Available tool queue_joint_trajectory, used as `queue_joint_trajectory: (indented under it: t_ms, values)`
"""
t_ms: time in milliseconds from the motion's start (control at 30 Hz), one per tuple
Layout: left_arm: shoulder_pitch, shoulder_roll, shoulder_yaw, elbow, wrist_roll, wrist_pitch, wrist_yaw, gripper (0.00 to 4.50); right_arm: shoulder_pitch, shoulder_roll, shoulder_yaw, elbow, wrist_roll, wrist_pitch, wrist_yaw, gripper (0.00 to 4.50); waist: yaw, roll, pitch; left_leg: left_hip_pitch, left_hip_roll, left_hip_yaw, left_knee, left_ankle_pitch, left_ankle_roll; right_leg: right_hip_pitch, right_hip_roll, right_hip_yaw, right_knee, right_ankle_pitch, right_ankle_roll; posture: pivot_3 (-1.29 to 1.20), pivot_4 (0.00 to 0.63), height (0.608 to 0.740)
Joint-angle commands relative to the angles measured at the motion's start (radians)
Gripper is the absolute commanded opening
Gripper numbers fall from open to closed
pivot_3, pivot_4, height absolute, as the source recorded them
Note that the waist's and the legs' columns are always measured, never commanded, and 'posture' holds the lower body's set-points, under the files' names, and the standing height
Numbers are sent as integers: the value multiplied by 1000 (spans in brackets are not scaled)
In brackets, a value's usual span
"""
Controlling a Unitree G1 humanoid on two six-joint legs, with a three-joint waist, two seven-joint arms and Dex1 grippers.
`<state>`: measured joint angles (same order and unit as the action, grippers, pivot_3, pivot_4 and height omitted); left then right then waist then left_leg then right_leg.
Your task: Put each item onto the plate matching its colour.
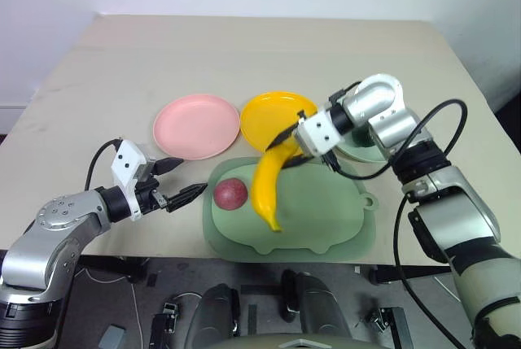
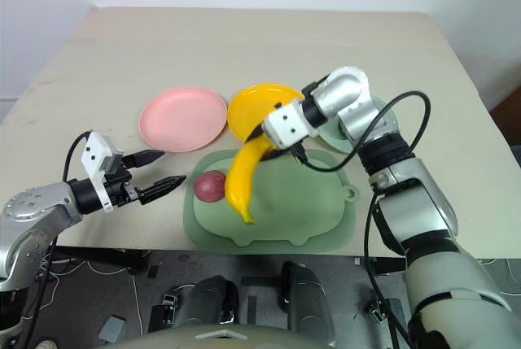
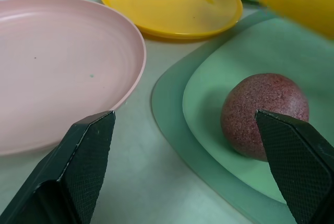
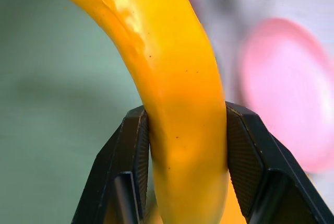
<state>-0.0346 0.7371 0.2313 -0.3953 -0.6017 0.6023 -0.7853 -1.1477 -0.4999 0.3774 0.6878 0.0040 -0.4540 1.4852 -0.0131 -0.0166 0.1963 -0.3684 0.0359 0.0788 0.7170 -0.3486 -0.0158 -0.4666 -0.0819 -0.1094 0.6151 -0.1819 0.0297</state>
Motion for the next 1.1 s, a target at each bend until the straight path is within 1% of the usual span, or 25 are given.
queue_joint_trajectory:
  t_ms: [33,200,333,467,533,567,733,767,833,900,1100]
  values:
    - [-14,8,25,-18,-12,-12,-7,4500,-128,-18,-1,235,-166,-51,-242,1722,1,0,0,0,0,1,0,0,0,0,0,0,0,0,0,0,150,740]
    - [-31,5,13,-10,-7,-16,-11,4500,-196,43,42,471,-313,-72,-497,1722,-3,0,0,-1,-1,2,-1,0,0,-1,0,0,0,0,0,0,150,740]
    - [-39,0,10,-21,-8,-11,-5,4500,-211,68,56,560,-378,-68,-593,1722,-6,0,0,-3,0,3,-1,1,-1,-2,0,0,0,0,0,0,150,740]
    - [-24,1,19,-37,-13,-9,-1,4500,-209,73,70,597,-429,-72,-634,1722,-6,0,0,-2,0,2,-1,1,-2,-2,0,0,0,0,0,0,150,740]
    - [-15,3,25,-43,-16,-7,2,4500,-212,76,55,606,-427,-56,-640,2440,-7,0,0,-2,0,1,-1,1,-2,-2,0,0,0,0,0,0,150,740]
    - [-11,5,29,-45,-17,-6,2,4500,-214,77,42,609,-420,-49,-639,2676,-6,0,0,-2,0,1,-1,1,-2,-2,0,0,0,0,0,0,150,740]
    - [-8,15,38,-42,-19,-3,-2,4500,-217,71,5,602,-396,-56,-617,4378,-6,1,0,-2,0,1,-1,1,-2,-2,0,0,0,0,0,0,150,740]
    - [-11,18,37,-41,-18,-3,-6,4500,-215,68,0,598,-396,-65,-620,4450,-6,1,0,-2,0,1,-1,1,-2,-1,0,0,0,0,0,0,150,740]
    - [-28,24,31,-32,-16,0,-12,4500,-213,53,-3,583,-406,-94,-667,4450,-6,1,0,-2,0,0,-1,1,-2,-2,0,0,0,0,0,0,150,740]
    - [-46,30,26,-22,-15,-1,-20,4500,-215,45,-19,576,-394,-100,-677,4450,-5,1,0,-2,0,0,-1,1,-2,-1,0,0,0,0,0,0,150,740]
    - [-142,97,-24,21,-33,16,-144,4500,-142,-43,-145,477,-250,-100,-555,4450,-2,1,0,-3,0,1,-1,1,-2,-1,0,-1,0,0,0,0,150,740]
